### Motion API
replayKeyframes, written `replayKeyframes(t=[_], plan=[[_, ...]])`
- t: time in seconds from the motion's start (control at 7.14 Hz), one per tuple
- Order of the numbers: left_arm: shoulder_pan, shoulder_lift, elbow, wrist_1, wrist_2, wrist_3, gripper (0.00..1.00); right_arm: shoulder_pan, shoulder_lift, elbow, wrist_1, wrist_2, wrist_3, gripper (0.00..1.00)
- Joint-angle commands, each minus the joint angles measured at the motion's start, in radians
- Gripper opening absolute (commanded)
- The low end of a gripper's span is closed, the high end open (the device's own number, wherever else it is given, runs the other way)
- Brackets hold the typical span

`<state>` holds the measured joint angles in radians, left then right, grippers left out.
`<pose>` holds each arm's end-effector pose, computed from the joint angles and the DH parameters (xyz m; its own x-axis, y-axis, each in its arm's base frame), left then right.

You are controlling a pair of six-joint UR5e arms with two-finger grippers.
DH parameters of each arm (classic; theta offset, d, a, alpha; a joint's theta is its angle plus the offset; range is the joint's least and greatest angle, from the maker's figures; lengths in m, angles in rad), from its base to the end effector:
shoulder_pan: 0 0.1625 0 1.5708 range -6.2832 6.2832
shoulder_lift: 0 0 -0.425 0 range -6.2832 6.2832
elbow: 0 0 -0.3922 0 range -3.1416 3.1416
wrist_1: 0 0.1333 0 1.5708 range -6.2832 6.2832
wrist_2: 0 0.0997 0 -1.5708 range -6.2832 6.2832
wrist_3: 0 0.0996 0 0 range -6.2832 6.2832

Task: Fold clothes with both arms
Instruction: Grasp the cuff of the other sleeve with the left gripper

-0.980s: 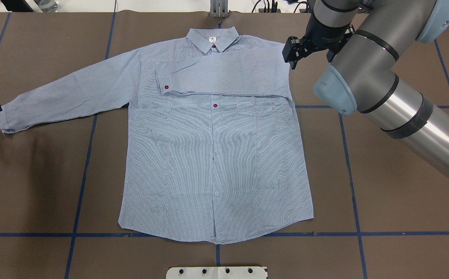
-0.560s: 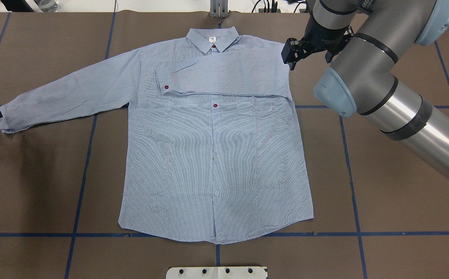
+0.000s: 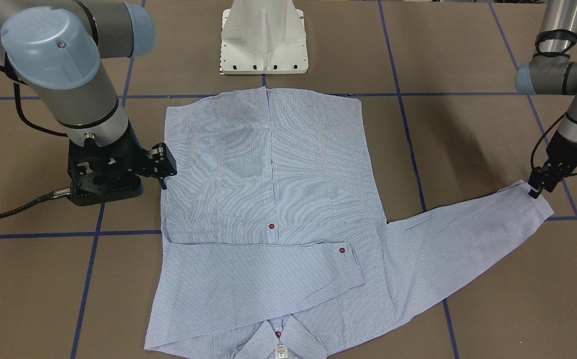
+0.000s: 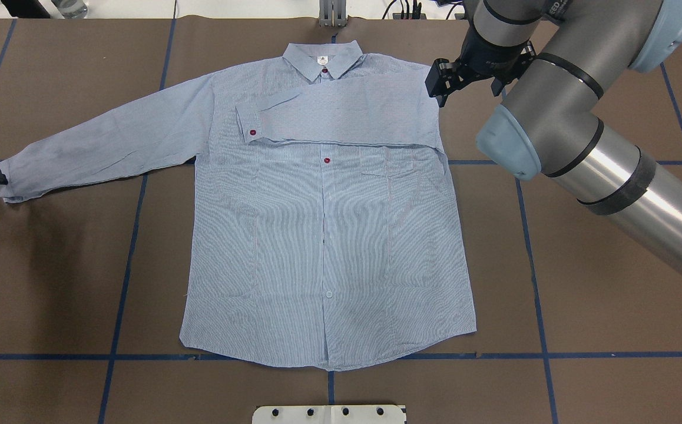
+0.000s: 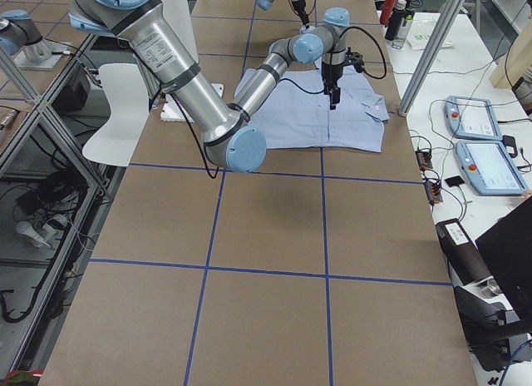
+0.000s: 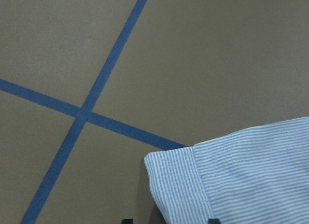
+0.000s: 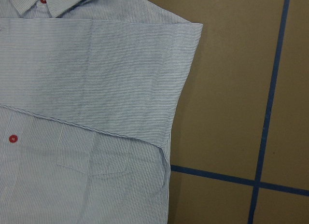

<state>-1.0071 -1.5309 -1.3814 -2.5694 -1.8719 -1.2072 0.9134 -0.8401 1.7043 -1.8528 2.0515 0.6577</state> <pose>0.1809 -0.4804 0.6753 0.6066 -0.3241 -0.7259 0.5149 0.8559 0.0483 -0.3404 -0.5838 0.1996 0.7445 -0.1839 0.6418 0.0698 0.9775 0.1991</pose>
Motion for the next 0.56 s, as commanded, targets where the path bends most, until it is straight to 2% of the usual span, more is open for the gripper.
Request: replayKeyframes(t=[0.0, 0.42], plan=[[0.001, -0.002, -0.001, 0.0, -0.001, -0.002, 0.58, -0.001, -0.001, 0.0, 0.001, -0.001, 0.0, 1.0], [0.022, -0.002, -0.002, -0.002, -0.001, -0.006, 0.56, -0.001, -0.004, 0.002, 0.001, -0.001, 0.0, 1.0]])
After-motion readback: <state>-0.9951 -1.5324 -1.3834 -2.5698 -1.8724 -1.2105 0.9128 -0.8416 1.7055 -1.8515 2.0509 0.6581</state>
